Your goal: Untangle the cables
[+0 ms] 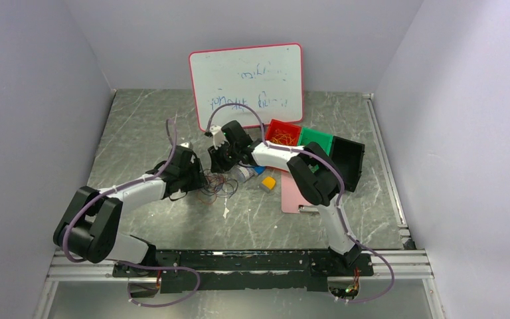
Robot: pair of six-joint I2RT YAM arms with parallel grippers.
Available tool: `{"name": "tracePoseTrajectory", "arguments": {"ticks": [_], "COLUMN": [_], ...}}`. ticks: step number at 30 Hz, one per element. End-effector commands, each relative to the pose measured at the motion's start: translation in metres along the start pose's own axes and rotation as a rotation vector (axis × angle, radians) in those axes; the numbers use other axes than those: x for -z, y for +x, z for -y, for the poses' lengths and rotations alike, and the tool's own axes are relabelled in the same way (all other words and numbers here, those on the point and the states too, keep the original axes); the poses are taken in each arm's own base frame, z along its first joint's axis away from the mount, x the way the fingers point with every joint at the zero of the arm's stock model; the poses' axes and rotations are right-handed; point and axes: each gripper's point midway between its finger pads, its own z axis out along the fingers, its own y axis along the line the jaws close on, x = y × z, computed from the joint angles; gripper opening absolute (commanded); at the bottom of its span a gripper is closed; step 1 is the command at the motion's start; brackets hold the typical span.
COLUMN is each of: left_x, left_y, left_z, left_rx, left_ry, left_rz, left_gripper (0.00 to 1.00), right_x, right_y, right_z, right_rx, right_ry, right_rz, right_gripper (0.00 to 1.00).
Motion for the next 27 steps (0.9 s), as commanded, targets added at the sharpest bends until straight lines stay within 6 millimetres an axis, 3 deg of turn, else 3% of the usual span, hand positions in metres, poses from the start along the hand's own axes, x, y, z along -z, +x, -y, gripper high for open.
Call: {"name": "tracePoseTrajectory", "arguments": {"ticks": [1,5,9,16,18,23,27], "left_x": [-0.008,-0.011,-0.015,-0.020,-0.020,-0.018,-0.018], "left_y": [-0.002,-0.004,-0.002,0.002,0.002,0.000,-0.001], "left_z": [-0.010,-0.013,-0.016,-0.019,-0.019,-0.020,-0.021], "left_rx": [0.000,0.000,0.003,0.006,0.010,0.016,0.030], "left_ry": [-0.048,-0.059,-0.060,-0.062,-0.063,-0.069,-0.069], "left_rz": [0.003,0.009,0.001,-0.015,-0.017,-0.011,-0.012], "left_gripper": [0.54,0.53,0.45,0.13,0.07,0.07,0.07], "right_x": [-0.001,0.014,0.035,0.070,0.075,0.078,0.073], "right_y": [-0.010,-0.028,-0.049,-0.078,-0.080,-0.071,-0.052], "right_z": [-0.002,-0.008,-0.015,-0.026,-0.027,-0.026,-0.012], "right_rx": [0.016,0.034,0.046,0.065,0.062,0.047,-0.001], "right_ry": [-0.011,-0.004,0.013,0.039,0.045,0.060,0.115], "right_rz": [0.028,0.074,0.132,0.216,0.221,0.201,0.163], "right_gripper": [0.23,0.11,0.04,0.00,0.00,0.00,0.01]}}
